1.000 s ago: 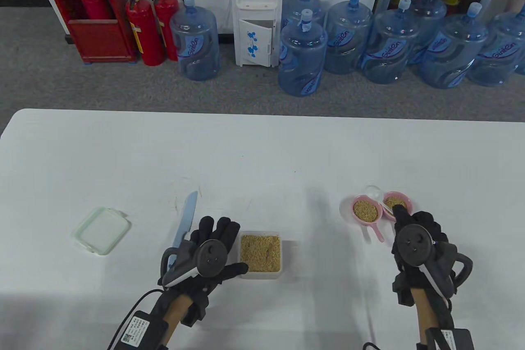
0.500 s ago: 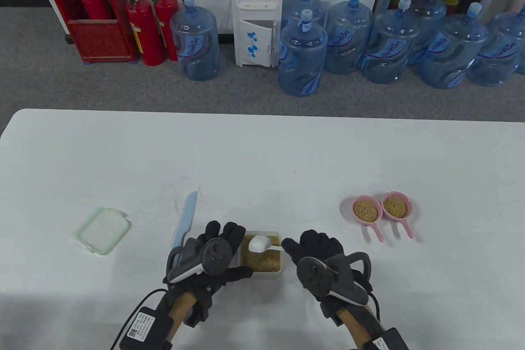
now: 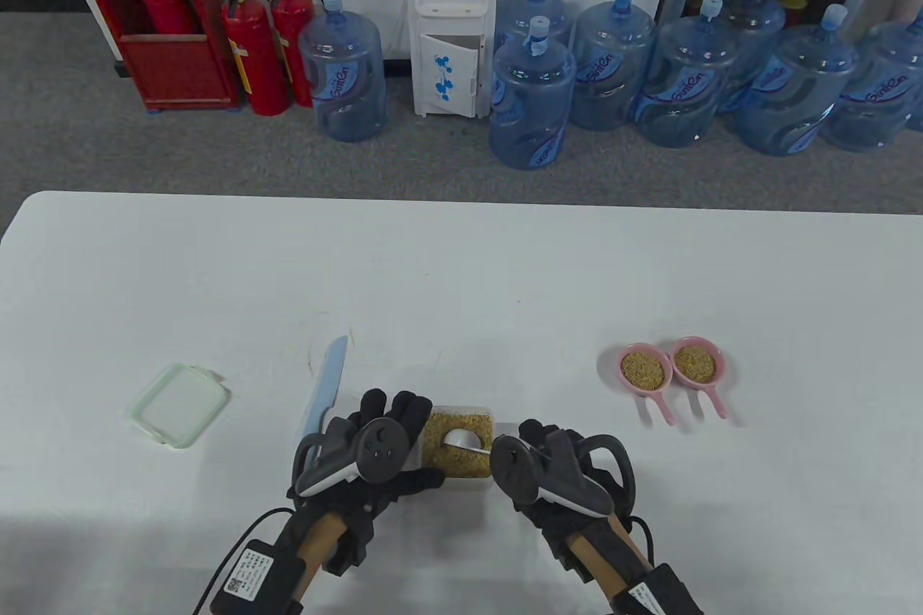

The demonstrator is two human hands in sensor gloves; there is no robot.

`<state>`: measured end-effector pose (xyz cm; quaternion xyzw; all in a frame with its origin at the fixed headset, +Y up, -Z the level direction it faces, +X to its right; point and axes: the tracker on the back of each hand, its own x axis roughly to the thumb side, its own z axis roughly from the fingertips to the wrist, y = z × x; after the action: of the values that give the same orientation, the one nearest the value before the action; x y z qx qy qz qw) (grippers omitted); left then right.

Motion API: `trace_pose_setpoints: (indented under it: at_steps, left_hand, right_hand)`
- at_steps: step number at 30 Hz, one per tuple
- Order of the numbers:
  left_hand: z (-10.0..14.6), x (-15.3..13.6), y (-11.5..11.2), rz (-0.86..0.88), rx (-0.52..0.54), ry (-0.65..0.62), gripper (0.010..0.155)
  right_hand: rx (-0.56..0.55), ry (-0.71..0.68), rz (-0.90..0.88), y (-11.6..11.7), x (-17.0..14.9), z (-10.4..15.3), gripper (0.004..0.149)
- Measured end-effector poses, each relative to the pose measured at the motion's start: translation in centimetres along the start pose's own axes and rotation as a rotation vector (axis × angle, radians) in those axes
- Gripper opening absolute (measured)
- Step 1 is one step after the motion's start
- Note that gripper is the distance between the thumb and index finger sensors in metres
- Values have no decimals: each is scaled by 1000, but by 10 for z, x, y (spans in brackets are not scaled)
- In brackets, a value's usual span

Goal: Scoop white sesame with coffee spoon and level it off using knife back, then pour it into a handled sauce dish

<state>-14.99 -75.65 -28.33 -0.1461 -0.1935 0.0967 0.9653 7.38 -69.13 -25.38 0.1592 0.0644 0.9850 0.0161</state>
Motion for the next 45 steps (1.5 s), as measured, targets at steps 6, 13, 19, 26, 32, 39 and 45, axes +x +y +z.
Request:
trace_pose_setpoints:
  at_steps: [6, 13, 19, 26, 32, 39, 45]
  left_hand:
    - [0, 0, 0, -3, 0, 1, 95]
    - [0, 0, 0, 2, -1, 2, 95]
    - [0, 0, 0, 2, -2, 2, 95]
    - [0, 0, 0, 1, 5, -6, 95]
    - [10, -14, 19, 56, 97, 47, 94]
    - [31, -63, 44, -17, 219, 420, 82]
    - [25, -87, 34, -111, -11, 687, 74]
  right_hand:
    - [115, 70, -321, 8, -16, -6, 42]
    - [215, 167, -659, 30, -46, -8, 43]
    - [222, 182, -842, 39, -60, -2, 43]
    - [180, 178, -903, 38, -65, 0, 43]
    - [166, 186, -910, 40, -67, 1, 43]
    - [155, 192, -911, 40, -71, 3, 43]
    - [154, 193, -889, 40, -71, 3, 43]
